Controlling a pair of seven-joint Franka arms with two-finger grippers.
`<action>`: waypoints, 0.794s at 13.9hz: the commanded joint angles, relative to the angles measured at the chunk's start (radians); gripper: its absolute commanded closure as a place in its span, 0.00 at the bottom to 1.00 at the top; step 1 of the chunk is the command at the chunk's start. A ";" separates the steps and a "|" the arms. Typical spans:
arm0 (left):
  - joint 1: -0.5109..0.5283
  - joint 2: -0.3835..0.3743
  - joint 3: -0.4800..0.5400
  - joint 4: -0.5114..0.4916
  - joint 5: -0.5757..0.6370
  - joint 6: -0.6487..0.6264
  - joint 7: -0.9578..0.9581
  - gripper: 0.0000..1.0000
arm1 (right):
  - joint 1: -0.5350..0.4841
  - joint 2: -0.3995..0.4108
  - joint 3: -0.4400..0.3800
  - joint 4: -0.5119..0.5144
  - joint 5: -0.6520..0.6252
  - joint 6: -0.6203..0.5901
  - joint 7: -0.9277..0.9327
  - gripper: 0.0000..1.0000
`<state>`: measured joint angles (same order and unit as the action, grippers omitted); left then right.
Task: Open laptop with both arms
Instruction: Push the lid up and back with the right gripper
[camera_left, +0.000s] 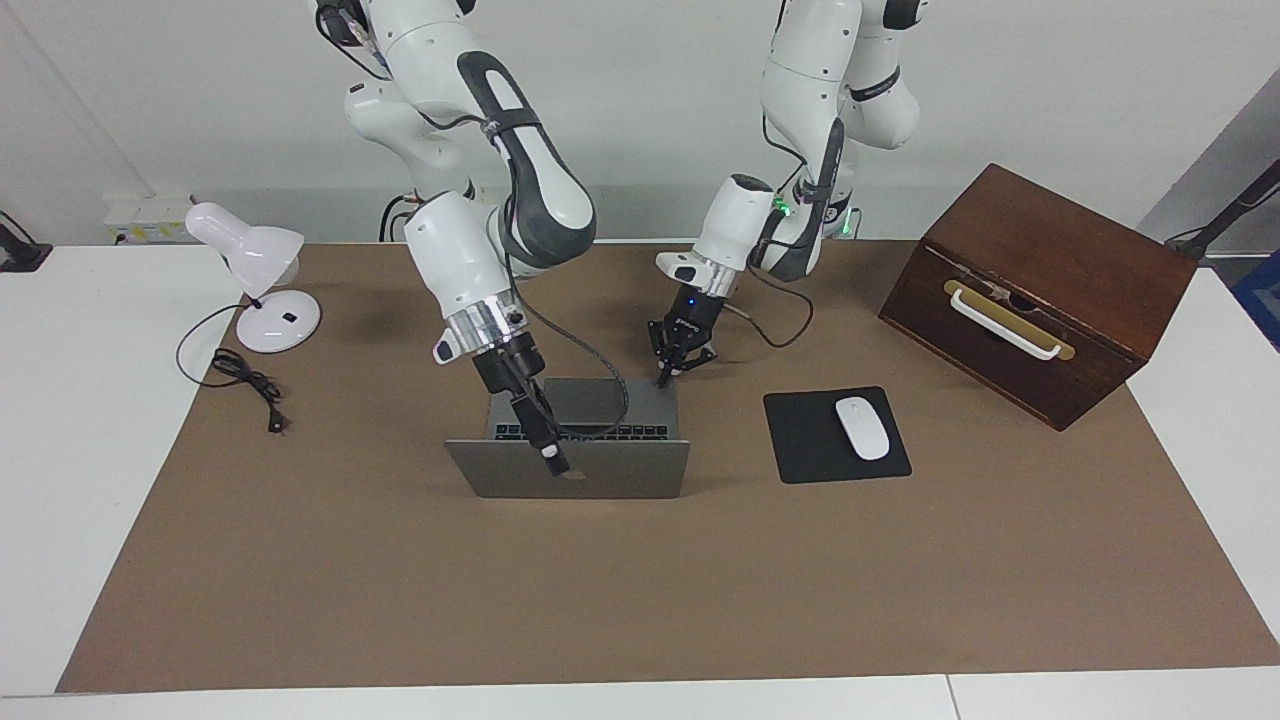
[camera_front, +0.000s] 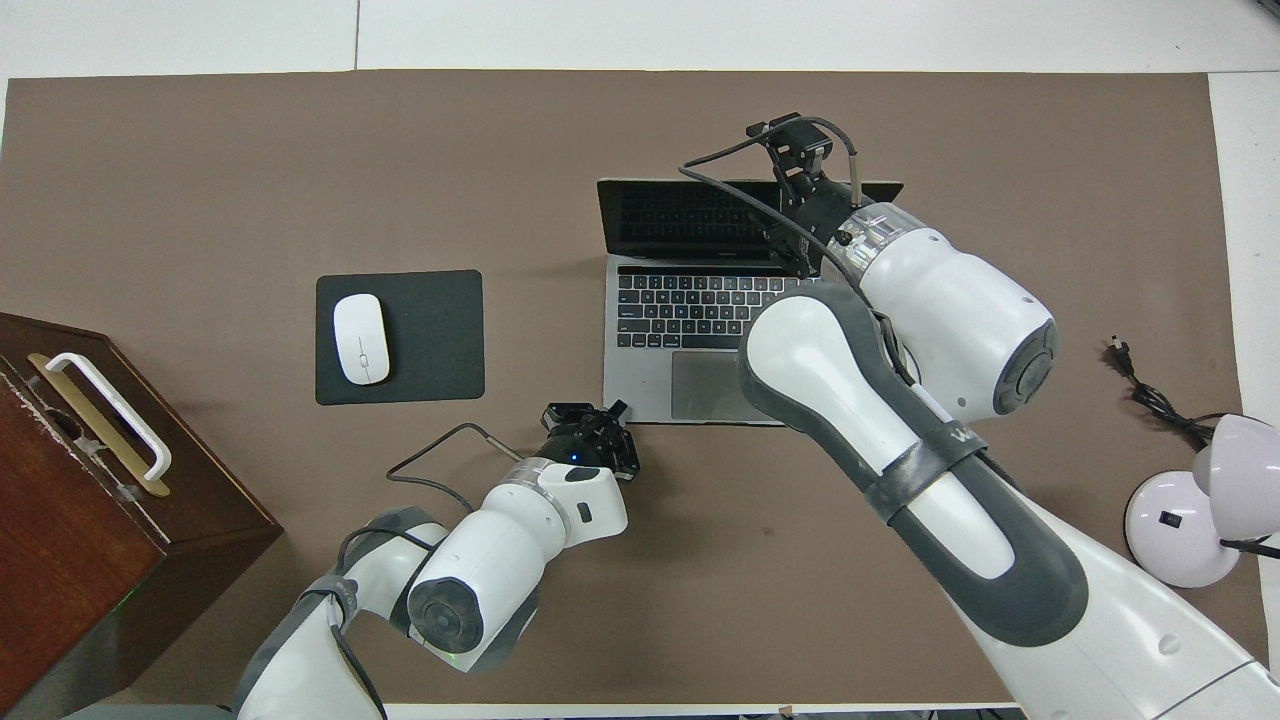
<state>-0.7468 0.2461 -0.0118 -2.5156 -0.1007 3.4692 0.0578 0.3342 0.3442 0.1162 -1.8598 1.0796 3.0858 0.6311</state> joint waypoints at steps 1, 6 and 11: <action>0.003 0.045 0.010 0.020 -0.016 0.007 0.030 1.00 | -0.003 0.035 -0.010 0.064 0.032 -0.010 -0.053 0.00; 0.003 0.045 0.010 0.020 -0.016 0.007 0.030 1.00 | -0.003 0.023 -0.001 0.060 0.039 -0.006 -0.045 0.00; 0.003 0.045 0.010 0.020 -0.016 0.007 0.030 1.00 | -0.001 -0.080 0.057 0.002 0.045 -0.006 0.033 0.00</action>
<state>-0.7468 0.2461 -0.0118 -2.5156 -0.1007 3.4691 0.0580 0.3361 0.3280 0.1588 -1.8172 1.0824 3.0858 0.6544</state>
